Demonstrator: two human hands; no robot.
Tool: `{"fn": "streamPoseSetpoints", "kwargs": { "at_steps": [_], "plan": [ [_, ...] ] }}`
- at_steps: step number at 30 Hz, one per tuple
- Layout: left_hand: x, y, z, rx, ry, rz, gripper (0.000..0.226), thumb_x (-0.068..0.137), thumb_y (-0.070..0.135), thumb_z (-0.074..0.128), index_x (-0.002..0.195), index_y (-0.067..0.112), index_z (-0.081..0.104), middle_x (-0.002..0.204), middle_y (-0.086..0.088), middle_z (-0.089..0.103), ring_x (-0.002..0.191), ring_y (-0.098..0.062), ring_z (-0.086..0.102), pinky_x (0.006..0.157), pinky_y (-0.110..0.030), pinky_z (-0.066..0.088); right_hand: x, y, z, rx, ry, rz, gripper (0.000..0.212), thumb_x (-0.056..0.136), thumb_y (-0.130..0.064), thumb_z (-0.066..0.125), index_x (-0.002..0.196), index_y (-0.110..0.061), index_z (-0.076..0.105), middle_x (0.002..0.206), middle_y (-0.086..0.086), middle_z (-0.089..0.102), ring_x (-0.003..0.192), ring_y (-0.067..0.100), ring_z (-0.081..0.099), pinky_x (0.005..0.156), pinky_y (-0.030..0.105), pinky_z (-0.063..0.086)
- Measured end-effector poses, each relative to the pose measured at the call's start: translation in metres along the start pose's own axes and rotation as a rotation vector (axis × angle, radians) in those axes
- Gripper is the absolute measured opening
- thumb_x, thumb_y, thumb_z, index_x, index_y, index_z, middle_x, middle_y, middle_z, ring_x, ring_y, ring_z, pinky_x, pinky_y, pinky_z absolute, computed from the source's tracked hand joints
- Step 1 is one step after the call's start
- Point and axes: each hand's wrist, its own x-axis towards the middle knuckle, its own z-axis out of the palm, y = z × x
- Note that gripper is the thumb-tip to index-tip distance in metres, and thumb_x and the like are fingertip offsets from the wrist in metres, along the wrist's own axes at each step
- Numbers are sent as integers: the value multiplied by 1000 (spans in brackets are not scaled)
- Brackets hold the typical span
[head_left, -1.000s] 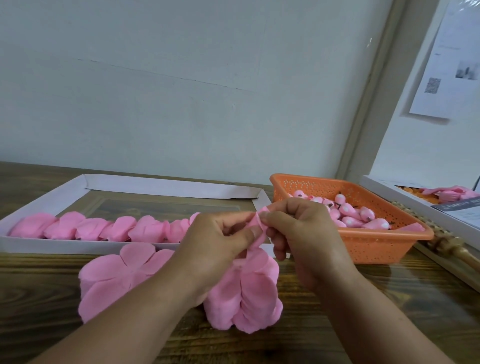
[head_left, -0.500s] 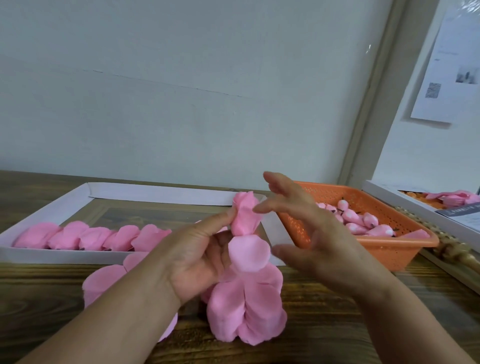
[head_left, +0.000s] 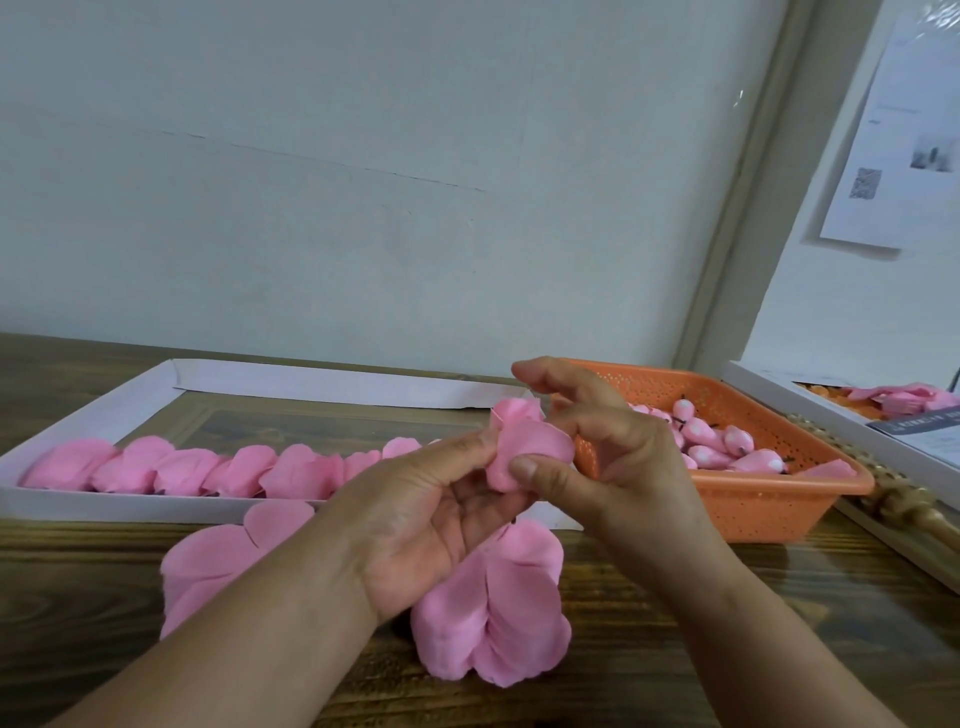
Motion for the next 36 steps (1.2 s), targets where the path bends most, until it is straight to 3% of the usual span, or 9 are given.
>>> {"fn": "streamPoseSetpoints", "kwargs": {
  "at_steps": [6, 11, 15, 18, 21, 25, 29, 33, 36],
  "plan": [
    [0, 0, -2, 0, -15, -30, 23, 76, 3, 65, 95, -9, 72, 87, -22, 71, 67, -23, 71, 57, -27, 57, 0, -4, -3, 20, -24, -59, 6, 72, -12, 71, 77, -13, 74, 126, -12, 56, 122, 3, 50, 103, 20, 34],
    [0, -1, 1, 85, -16, -10, 33, 51, 7, 77, 82, -3, 76, 92, -19, 73, 77, -20, 72, 63, -26, 58, 0, -1, -3, -45, 52, -35, 6, 76, -1, 72, 78, -7, 71, 120, -10, 58, 115, 2, 53, 94, 16, 39],
    [-1, -2, 2, 125, 12, 16, 33, 43, 7, 78, 75, 0, 77, 84, -17, 73, 71, -19, 72, 60, -25, 58, -1, 1, 1, -124, 89, -32, 9, 73, 1, 74, 74, -6, 68, 116, -12, 59, 114, 2, 52, 96, 19, 37],
    [0, -3, 1, 159, 62, 23, 31, 43, 9, 78, 73, 3, 77, 85, -17, 73, 70, -19, 71, 62, -27, 59, 0, 0, 3, -203, 76, -63, 12, 74, -6, 76, 71, -9, 66, 118, -11, 57, 116, -2, 49, 106, 37, 35],
    [0, -3, 1, 133, 108, 18, 31, 44, 13, 79, 74, 3, 78, 86, -19, 73, 71, -22, 72, 59, -30, 59, -1, -1, 8, -261, 80, -131, 8, 73, -17, 71, 70, -17, 64, 117, -9, 57, 115, -3, 48, 106, 52, 32],
    [0, -4, 1, 146, 140, 5, 26, 45, 4, 77, 71, 0, 76, 87, -20, 72, 70, -22, 71, 58, -30, 58, -1, 0, 10, -306, 112, -200, 6, 73, -15, 69, 75, -11, 65, 119, -2, 58, 117, 9, 51, 100, 46, 40],
    [-1, -4, 2, 112, 157, 0, 23, 42, 3, 78, 65, 0, 75, 81, -19, 71, 63, -21, 68, 51, -26, 55, -1, -1, 10, -358, 62, -266, 17, 73, -12, 70, 90, -10, 69, 123, 1, 56, 117, 14, 50, 97, 38, 42],
    [-2, -5, 4, 148, 139, 14, 18, 47, -3, 72, 64, 2, 75, 80, -16, 72, 68, -19, 70, 55, -28, 58, -1, -2, 11, -342, 72, -233, 6, 75, -14, 69, 81, -11, 70, 123, 2, 57, 117, 14, 50, 98, 31, 41],
    [-1, -5, 6, 155, 146, 33, 14, 69, -10, 64, 71, -1, 74, 82, -17, 72, 72, -20, 71, 63, -31, 60, 0, 1, 14, -304, 137, -197, 6, 77, -13, 65, 73, -10, 62, 119, 0, 58, 115, 10, 51, 97, 32, 41]
  ]
}}
